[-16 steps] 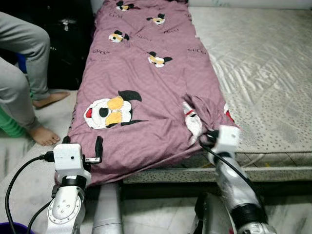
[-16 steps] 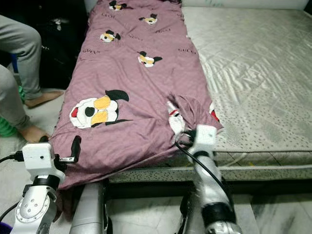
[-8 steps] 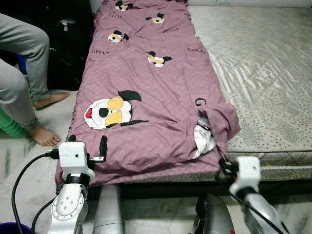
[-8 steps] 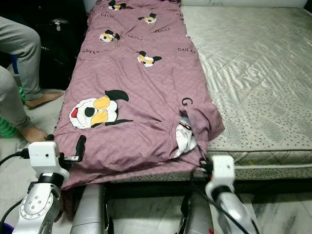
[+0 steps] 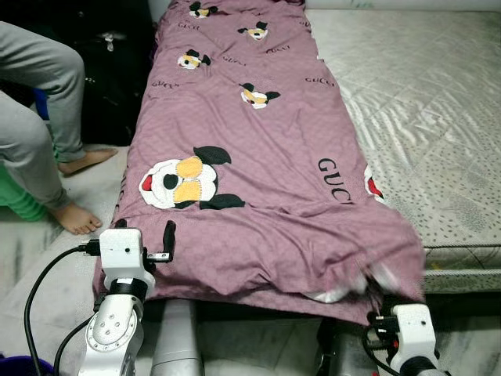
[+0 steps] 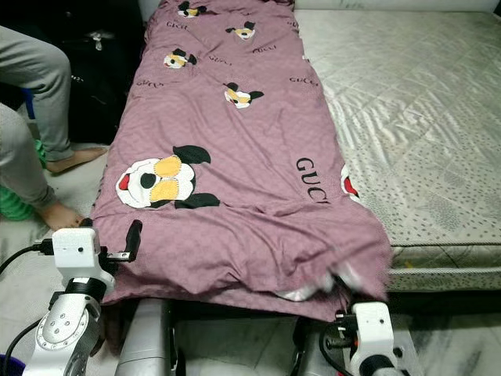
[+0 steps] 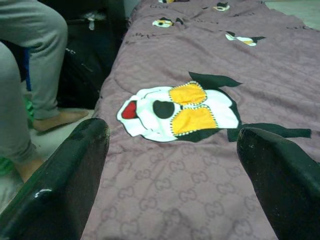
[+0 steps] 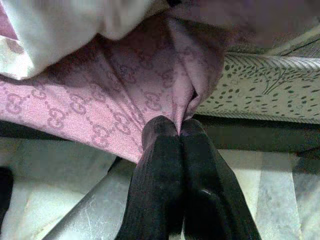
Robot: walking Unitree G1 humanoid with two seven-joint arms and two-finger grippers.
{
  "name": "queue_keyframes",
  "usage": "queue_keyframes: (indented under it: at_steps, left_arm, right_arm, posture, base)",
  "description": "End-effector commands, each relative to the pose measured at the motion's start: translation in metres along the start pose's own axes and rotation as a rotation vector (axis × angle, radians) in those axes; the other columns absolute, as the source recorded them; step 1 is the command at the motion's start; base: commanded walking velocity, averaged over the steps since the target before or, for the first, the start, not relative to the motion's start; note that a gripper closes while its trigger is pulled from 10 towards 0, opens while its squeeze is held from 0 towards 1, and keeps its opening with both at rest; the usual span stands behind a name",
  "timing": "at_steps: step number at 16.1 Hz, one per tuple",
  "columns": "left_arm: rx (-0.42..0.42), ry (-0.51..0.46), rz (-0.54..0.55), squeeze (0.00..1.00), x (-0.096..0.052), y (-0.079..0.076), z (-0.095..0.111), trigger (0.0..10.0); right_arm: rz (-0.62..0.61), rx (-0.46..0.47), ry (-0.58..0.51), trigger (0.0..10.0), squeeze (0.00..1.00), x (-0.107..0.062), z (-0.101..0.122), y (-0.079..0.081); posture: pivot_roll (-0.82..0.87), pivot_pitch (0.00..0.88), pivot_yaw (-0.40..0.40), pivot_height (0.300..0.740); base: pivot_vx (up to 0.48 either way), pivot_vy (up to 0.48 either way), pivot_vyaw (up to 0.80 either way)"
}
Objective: Clean up the room
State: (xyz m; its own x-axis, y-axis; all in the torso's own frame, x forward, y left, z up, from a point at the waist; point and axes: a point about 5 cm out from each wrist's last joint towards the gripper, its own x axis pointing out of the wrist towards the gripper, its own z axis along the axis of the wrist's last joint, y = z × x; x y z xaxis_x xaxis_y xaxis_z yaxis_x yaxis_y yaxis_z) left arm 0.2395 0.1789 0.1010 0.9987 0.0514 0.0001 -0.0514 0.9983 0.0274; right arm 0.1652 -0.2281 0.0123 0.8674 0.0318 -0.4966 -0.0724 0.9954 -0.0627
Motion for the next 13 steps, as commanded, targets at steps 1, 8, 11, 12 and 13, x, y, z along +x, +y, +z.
queue_keyframes:
  at_steps: [1, 8, 11, 12, 13]
  left_arm:
    - [0.009, 0.006, -0.008, 0.0, 0.0, 0.002, -0.002, 10.0]
    - [0.01, 0.006, -0.005, 0.0, 0.002, 0.001, -0.002, 10.0]
    - [0.013, 0.014, -0.011, 0.0, 0.0, 0.002, -0.004, 10.0]
    - [0.013, 0.014, -0.013, 0.0, 0.001, 0.002, -0.004, 10.0]
    - [0.012, 0.012, -0.016, 0.0, 0.002, 0.001, -0.003, 10.0]
  right_arm:
    - [-0.071, -0.068, 0.066, 10.0, 0.0, -0.009, -0.013, -0.015]
    - [-0.391, -0.22, 0.122, 10.0, 1.0, -0.009, -0.012, -0.071]
    - [-0.486, -0.275, 0.034, 10.0, 1.0, -0.018, 0.009, -0.079]
    - [-0.504, -0.26, 0.017, 10.0, 1.0, -0.018, 0.013, -0.08]
    - [-0.503, -0.262, -0.102, 10.0, 1.0, -0.013, 0.039, -0.077]
  posture:
    - [0.04, 0.093, 0.004, 0.538]
    - [0.03, 0.096, 0.002, 0.538]
    - [0.01, 0.103, 0.015, 0.538]
    - [0.0, 0.103, 0.016, 0.538]
    - [0.0, 0.104, 0.02, 0.538]
  base:
    - [0.0, 0.0, 0.0]
    - [0.0, 0.0, 0.0]
    - [0.0, 0.0, 0.0]
    - [0.0, 0.0, 0.0]
    - [0.0, 0.0, 0.0]
